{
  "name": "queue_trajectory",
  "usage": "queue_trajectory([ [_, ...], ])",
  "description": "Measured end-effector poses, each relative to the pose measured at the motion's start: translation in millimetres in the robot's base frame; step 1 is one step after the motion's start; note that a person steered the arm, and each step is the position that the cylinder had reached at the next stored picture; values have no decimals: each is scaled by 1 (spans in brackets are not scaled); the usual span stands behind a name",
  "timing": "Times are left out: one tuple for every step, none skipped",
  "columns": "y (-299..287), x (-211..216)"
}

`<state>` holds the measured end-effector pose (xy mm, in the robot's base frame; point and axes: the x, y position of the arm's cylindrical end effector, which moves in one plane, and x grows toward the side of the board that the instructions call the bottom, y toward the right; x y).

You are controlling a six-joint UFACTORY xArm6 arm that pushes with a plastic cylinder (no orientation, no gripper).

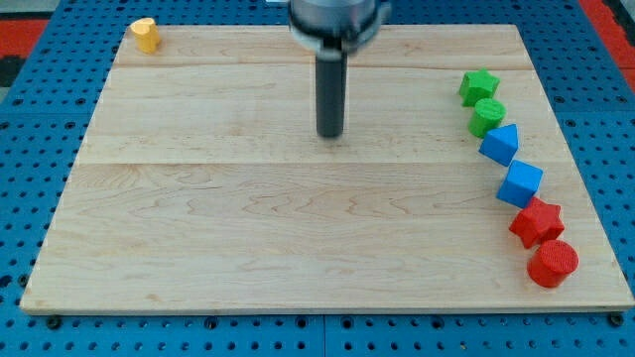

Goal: Point your arm towards the red circle

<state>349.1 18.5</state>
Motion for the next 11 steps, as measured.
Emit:
queue_trajectory([
  [38,-115],
  [117,-156],
  [277,-131],
  [327,-106],
  [327,-98],
  [327,-14],
  [316,106],
  [314,204],
  [294,226],
  [257,226],
  [230,233],
])
